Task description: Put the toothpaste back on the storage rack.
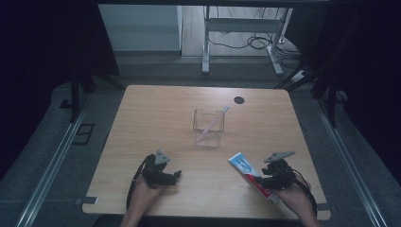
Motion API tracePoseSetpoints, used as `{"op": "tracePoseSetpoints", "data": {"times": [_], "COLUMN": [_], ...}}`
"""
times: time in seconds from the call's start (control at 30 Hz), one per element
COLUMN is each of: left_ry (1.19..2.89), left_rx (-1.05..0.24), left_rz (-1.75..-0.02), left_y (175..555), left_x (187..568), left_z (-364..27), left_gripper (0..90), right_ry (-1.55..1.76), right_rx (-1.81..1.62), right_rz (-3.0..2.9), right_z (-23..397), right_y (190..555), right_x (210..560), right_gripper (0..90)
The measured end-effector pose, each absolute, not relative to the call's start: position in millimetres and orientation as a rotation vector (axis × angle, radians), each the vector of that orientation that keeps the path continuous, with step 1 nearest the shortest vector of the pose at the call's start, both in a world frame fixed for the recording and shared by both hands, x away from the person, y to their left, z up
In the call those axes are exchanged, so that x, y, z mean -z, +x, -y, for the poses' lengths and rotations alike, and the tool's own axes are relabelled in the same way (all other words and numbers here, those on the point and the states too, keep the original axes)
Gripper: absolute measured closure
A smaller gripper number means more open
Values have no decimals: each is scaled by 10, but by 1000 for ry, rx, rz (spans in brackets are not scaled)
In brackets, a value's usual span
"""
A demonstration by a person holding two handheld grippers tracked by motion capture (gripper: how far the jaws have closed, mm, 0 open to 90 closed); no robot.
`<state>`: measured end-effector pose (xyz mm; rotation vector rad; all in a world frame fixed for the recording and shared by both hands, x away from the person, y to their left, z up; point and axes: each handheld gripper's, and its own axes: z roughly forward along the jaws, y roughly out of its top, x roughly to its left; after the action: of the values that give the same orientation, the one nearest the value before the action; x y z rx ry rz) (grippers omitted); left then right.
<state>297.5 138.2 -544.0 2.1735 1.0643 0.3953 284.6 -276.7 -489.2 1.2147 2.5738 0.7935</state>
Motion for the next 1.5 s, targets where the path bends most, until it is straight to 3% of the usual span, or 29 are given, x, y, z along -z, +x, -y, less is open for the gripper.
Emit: {"op": "tracePoseSetpoints", "data": {"times": [0.7, 1.1, 1.27, 1.5], "left_ry": [2174, 2174, 2174, 2173], "left_rx": [-395, -395, -395, -394], "left_rz": [-1064, -1064, -1064, -1065], "left_y": [2975, 2975, 2975, 2974], "left_x": [5440, 5440, 5440, 5440], "left_z": [-1382, -1382, -1382, -1381], "left_gripper": [133, 133, 133, 133], "right_ry": [1253, 1242, 1240, 1228], "right_rx": [-682, -578, -530, -494], "right_rz": [-2645, -2696, -2715, -2723], "right_z": [2597, 2517, 2482, 2459], "right_y": [2995, 3051, 3078, 3078], "right_x": [5062, 5068, 5051, 4979], "right_gripper": [427, 462, 501, 675]}}
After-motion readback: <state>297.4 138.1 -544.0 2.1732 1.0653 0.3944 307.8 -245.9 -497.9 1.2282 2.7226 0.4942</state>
